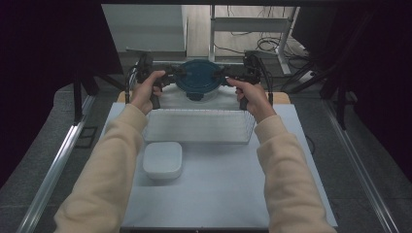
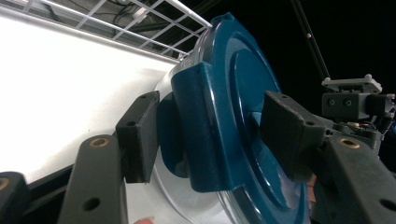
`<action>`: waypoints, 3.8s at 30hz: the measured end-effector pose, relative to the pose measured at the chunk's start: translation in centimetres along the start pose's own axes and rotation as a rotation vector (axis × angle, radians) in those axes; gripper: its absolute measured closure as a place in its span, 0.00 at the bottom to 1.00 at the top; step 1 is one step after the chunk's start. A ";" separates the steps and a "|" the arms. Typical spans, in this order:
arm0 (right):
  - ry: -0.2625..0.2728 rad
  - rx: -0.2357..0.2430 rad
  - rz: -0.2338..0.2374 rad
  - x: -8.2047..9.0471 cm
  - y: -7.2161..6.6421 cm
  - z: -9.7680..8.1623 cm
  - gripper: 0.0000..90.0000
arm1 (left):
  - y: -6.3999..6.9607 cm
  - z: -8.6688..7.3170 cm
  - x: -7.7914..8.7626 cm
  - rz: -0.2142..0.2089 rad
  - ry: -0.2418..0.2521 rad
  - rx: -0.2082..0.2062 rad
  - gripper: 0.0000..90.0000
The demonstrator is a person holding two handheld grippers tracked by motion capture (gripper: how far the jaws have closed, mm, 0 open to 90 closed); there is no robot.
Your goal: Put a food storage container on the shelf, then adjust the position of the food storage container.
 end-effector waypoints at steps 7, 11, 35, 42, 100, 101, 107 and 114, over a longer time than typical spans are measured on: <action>0.014 -0.016 0.016 -0.2 0.5 0.0 0.41 | 0.0 -0.1 -0.1 0.000 0.016 -0.008 0.44; 0.033 -0.015 0.007 -0.2 0.5 -0.2 0.40 | 0.1 -0.3 -0.1 -0.002 0.028 -0.015 0.43; 0.121 0.373 -0.155 4.8 -3.9 -3.5 0.09 | 1.8 -6.2 6.8 0.145 0.179 -0.375 0.28; 0.139 0.456 -0.106 8.4 -4.1 -7.8 0.14 | 1.0 -10.9 8.4 0.139 0.133 -0.488 0.30; -0.041 0.560 -0.231 8.3 5.5 -27.6 0.22 | -7.8 -24.5 9.7 0.336 -0.053 -0.579 0.33; -0.043 0.558 -0.230 8.3 5.5 -27.6 0.22 | -7.8 -24.3 10.0 0.335 -0.046 -0.576 0.33; -0.055 0.557 -0.233 8.2 5.6 -27.7 0.22 | -8.2 -23.1 12.0 0.340 0.001 -0.532 0.37; -0.055 0.553 -0.235 8.3 5.8 -27.7 0.22 | -8.2 -22.5 12.2 0.321 -0.006 -0.523 0.42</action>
Point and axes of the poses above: each handheld gripper's, and its own axes: x roughly backward along the jaws, z roughly out of its top, y roughly to its right, the point moved 4 cm from there along -x, roughly forward along the jaws, and after that the axes turned 7 degrees about x, right-handed, at the moved point
